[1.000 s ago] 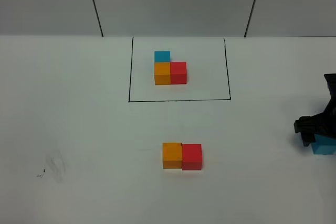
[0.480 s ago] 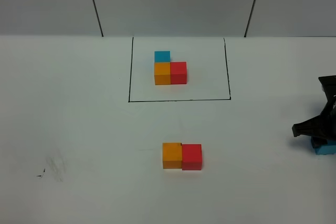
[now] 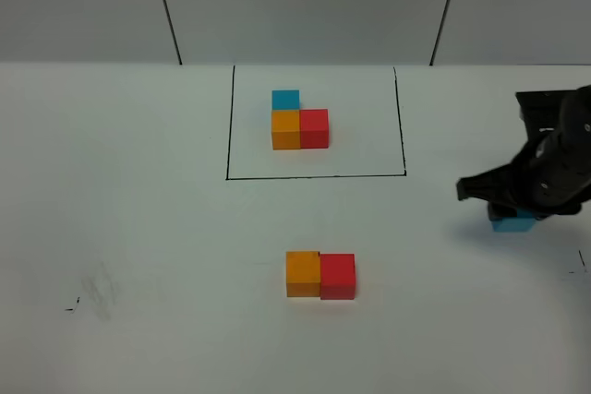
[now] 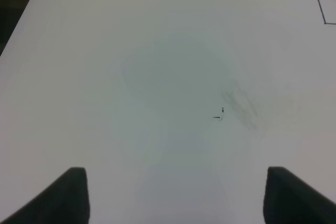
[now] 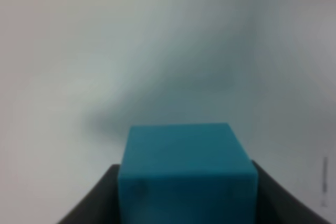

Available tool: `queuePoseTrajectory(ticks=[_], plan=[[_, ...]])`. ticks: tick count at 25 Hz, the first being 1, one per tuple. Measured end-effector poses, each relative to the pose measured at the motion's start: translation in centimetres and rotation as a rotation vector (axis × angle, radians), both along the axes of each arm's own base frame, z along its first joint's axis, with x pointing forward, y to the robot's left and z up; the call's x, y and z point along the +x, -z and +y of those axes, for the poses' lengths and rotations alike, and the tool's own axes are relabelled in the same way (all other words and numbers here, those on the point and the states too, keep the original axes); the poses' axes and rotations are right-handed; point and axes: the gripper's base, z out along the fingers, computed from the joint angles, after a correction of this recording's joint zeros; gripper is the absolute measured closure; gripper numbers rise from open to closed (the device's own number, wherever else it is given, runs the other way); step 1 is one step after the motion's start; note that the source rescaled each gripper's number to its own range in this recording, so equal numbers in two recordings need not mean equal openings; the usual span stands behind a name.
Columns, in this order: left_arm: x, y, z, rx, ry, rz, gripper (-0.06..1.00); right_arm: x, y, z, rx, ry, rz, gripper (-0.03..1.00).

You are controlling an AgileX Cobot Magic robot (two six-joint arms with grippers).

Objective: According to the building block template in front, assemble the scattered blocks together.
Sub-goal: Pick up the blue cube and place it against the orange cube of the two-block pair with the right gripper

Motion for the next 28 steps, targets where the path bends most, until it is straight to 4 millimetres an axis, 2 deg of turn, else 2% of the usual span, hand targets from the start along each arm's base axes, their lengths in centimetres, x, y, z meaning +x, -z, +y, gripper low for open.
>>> queuePoseTrajectory(ticks=[6,9,12,17,20,28], plan=[[0.0,0.0,0.0,0.000,0.000,0.000,0.45,0.0,-3.2,7.1,0.069,-0.083,-0.032,0.70],[0.0,0.0,0.0,0.000,0.000,0.000,0.45,-0.3,-4.8,9.6,0.103,-0.016,-0.041,0.70],[0.0,0.0,0.0,0.000,0.000,0.000,0.45,-0.6,-5.5,12.0,0.074,0.058,-0.041,0.70],[0.0,0.0,0.0,0.000,0.000,0.000,0.45,-0.9,-5.2,16.4,-0.002,0.114,-0.035,0.70],[0.0,0.0,0.0,0.000,0.000,0.000,0.45,-0.7,-4.4,18.3,-0.024,0.110,-0.007,0.70],[0.0,0.0,0.0,0.000,0.000,0.000,0.45,0.0,-1.9,20.3,0.034,0.074,0.070,0.70]])
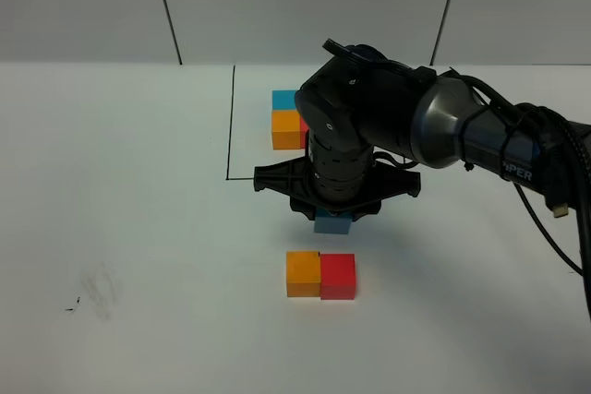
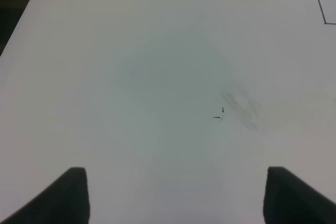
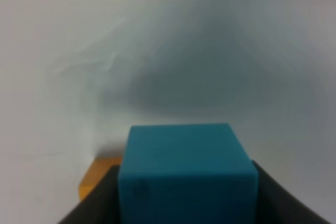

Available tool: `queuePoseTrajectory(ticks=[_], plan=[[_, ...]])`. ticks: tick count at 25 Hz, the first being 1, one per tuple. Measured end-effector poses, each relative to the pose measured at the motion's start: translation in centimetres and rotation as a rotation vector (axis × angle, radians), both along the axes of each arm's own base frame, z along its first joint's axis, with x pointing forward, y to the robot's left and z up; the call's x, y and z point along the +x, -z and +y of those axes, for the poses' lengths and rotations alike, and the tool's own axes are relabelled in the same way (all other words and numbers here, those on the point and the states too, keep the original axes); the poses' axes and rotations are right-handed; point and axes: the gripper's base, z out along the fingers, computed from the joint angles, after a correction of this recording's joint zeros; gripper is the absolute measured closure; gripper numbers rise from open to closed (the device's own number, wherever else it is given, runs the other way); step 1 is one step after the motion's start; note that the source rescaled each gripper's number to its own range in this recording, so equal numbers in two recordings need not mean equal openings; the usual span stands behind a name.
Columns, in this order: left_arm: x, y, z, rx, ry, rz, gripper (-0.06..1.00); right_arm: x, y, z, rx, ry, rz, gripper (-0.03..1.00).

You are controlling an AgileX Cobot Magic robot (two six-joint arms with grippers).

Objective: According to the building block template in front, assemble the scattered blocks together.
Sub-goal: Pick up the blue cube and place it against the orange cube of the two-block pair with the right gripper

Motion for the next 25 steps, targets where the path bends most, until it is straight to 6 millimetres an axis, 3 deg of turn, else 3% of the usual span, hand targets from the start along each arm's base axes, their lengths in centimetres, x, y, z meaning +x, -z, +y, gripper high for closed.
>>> queuePoseTrajectory(ticks=[10,18,25], plan=[[0.0,0.0,0.0,0.000,0.000,0.000,0.45,-0.4,0.6,2.0,0.048,-0.073,-0.048,0.70],[0.0,0.0,0.0,0.000,0.000,0.000,0.45,0.0,2.5,2.3,0.033,-0.081,-0.038,0.70],[0.0,0.0,0.0,0.000,0.000,0.000,0.45,0.1,2.6,2.2,0.020,-0.089,-0.049,0.70]])
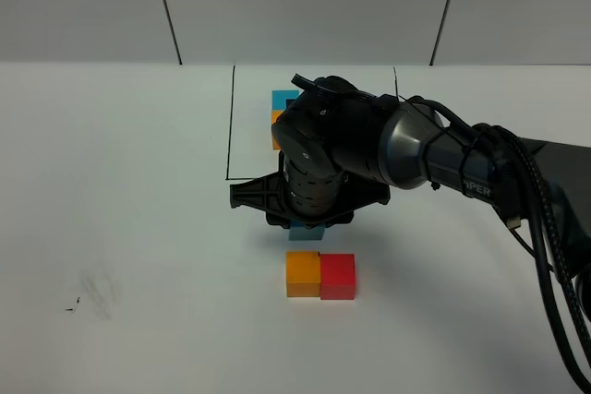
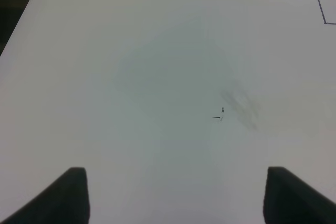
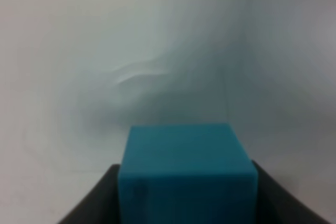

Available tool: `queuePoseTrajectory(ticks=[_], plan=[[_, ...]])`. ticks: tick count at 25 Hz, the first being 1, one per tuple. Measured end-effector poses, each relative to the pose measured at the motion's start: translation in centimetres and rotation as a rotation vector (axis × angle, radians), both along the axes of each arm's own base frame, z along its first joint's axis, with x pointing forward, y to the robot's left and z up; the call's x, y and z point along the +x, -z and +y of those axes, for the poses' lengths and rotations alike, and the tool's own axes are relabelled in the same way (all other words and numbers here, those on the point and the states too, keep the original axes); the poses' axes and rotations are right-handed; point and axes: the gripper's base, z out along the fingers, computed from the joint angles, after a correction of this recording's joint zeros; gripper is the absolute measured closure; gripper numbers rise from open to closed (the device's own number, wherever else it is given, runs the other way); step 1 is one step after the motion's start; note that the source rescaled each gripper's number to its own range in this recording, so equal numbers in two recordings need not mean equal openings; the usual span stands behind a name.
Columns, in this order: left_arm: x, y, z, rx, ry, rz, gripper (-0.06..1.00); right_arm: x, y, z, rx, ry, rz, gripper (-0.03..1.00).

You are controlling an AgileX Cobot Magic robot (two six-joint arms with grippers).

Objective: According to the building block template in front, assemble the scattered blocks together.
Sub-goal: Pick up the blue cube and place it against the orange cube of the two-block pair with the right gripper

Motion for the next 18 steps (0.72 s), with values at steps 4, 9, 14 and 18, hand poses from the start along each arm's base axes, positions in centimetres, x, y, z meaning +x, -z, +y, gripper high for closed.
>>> queuePoseTrajectory(ticks=[4,9,14,18], plan=[[0.0,0.0,0.0,0.000,0.000,0.000,0.45,0.1,0.7,0.0,-0.013,0.003,0.010,0.70],[0.0,0.0,0.0,0.000,0.000,0.000,0.45,0.1,1.9,0.1,-0.026,0.011,0.032,0.70],[0.0,0.0,0.0,0.000,0.000,0.000,0.45,0.1,2.9,0.2,-0.030,0.024,0.060,0.70],[0.0,0.0,0.0,0.000,0.000,0.000,0.45,0.1,3.4,0.3,-0.030,0.026,0.069,0.70]])
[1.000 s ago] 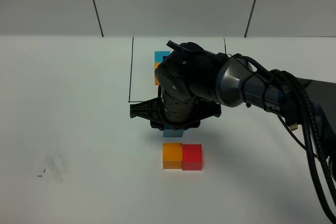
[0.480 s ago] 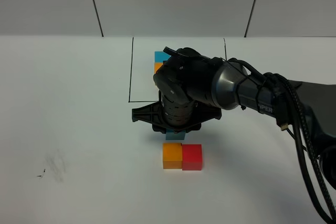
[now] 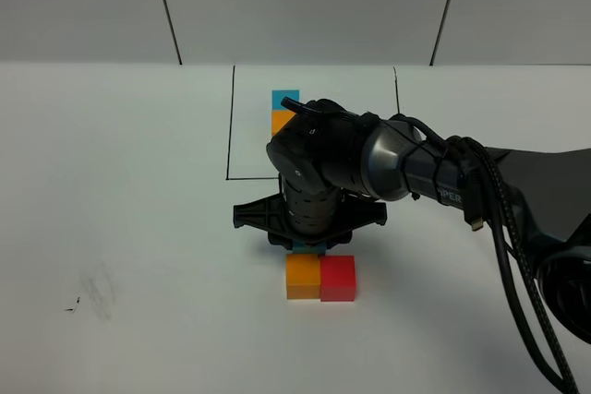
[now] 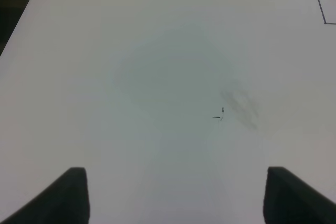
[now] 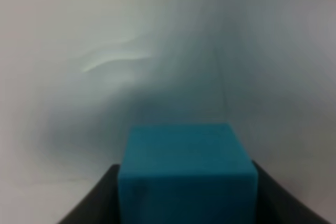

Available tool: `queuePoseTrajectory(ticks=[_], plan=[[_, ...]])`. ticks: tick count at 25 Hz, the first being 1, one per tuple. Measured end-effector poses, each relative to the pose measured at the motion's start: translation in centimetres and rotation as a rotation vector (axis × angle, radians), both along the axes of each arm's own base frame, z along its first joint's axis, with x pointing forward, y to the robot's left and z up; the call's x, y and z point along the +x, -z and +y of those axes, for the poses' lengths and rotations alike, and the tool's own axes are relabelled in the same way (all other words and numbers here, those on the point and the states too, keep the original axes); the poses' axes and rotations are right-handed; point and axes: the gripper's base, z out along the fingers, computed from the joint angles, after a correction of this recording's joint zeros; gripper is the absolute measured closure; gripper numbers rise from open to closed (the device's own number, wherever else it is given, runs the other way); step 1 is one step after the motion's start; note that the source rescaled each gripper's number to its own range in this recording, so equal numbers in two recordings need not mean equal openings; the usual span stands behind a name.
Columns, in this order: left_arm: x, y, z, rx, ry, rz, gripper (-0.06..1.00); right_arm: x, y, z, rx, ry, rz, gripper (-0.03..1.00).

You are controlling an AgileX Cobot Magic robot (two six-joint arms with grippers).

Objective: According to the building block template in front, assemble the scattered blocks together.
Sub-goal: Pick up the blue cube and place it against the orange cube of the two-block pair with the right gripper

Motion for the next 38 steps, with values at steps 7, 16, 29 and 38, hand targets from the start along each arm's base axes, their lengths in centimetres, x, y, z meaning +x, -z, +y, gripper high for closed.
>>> queuePoseTrajectory(ticks=[7,16,29,38], plan=[[0.0,0.0,0.0,0.000,0.000,0.000,0.45,0.0,0.8,0.1,-0.002,0.005,0.013,0.70],[0.0,0.0,0.0,0.000,0.000,0.000,0.45,0.1,1.8,0.3,-0.008,0.008,0.030,0.70],[0.0,0.0,0.0,0.000,0.000,0.000,0.45,0.1,1.8,0.3,0.001,0.008,0.032,0.70],[0.0,0.0,0.0,0.000,0.000,0.000,0.45,0.2,1.6,0.6,0.009,-0.018,0.039,0.65]])
